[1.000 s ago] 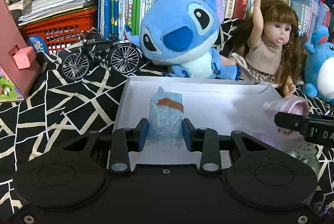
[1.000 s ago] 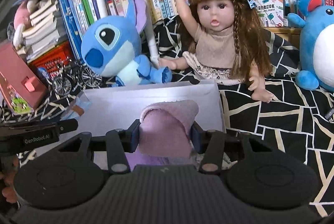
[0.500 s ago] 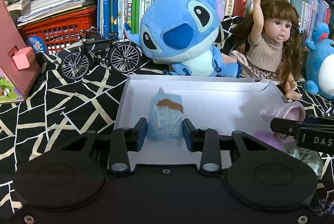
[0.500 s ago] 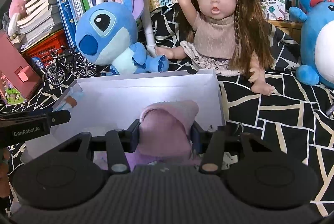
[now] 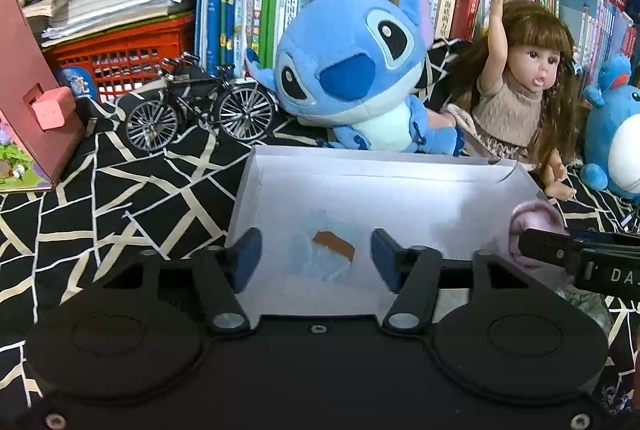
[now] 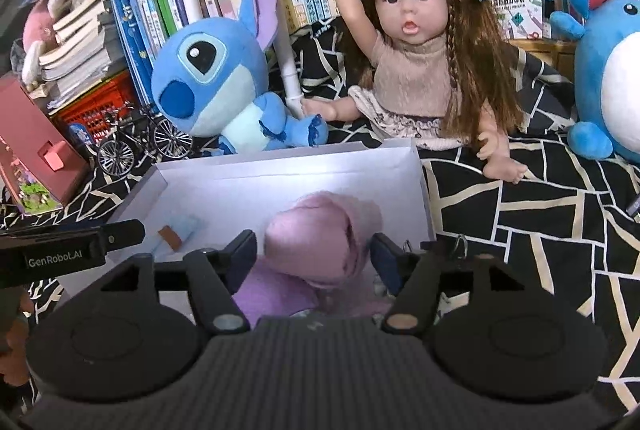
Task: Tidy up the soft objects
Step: 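Carry the pink towel and clear bag into the white box and release both, then withdraw both open tools from the box back over the pile, then grasp the pink-and-green plush with the left tool while the right tool grasps the blue floral bag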
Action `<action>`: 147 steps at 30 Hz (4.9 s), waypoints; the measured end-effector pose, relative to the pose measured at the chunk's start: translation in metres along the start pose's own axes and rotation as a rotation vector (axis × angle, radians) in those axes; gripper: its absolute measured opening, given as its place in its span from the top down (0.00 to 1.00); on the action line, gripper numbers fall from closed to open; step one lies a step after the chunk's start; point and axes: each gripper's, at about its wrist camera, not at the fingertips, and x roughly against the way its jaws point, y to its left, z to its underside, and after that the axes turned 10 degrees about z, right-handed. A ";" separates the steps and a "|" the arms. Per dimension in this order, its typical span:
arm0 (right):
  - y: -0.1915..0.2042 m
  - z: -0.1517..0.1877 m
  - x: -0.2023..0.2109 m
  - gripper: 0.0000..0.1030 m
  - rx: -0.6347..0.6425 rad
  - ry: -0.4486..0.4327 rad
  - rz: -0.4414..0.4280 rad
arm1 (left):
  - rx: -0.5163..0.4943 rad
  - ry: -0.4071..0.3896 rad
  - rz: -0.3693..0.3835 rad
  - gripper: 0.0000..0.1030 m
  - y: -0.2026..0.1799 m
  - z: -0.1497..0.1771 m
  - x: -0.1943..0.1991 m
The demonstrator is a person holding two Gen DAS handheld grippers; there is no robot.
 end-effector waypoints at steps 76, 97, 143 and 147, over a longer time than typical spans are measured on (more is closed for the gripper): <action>-0.011 0.118 0.120 0.00 0.180 -0.186 -0.029 | -0.091 -0.097 0.083 0.11 -0.021 0.135 0.136; -0.013 0.126 0.116 0.00 0.162 -0.162 -0.044 | -0.071 -0.069 0.078 0.11 -0.019 0.147 0.136; -0.009 0.144 0.104 0.03 0.246 -0.103 -0.012 | -0.058 -0.048 0.177 0.45 -0.033 0.155 0.141; -0.007 0.144 0.103 0.03 0.256 -0.104 -0.008 | -0.035 -0.028 0.187 0.39 -0.032 0.154 0.134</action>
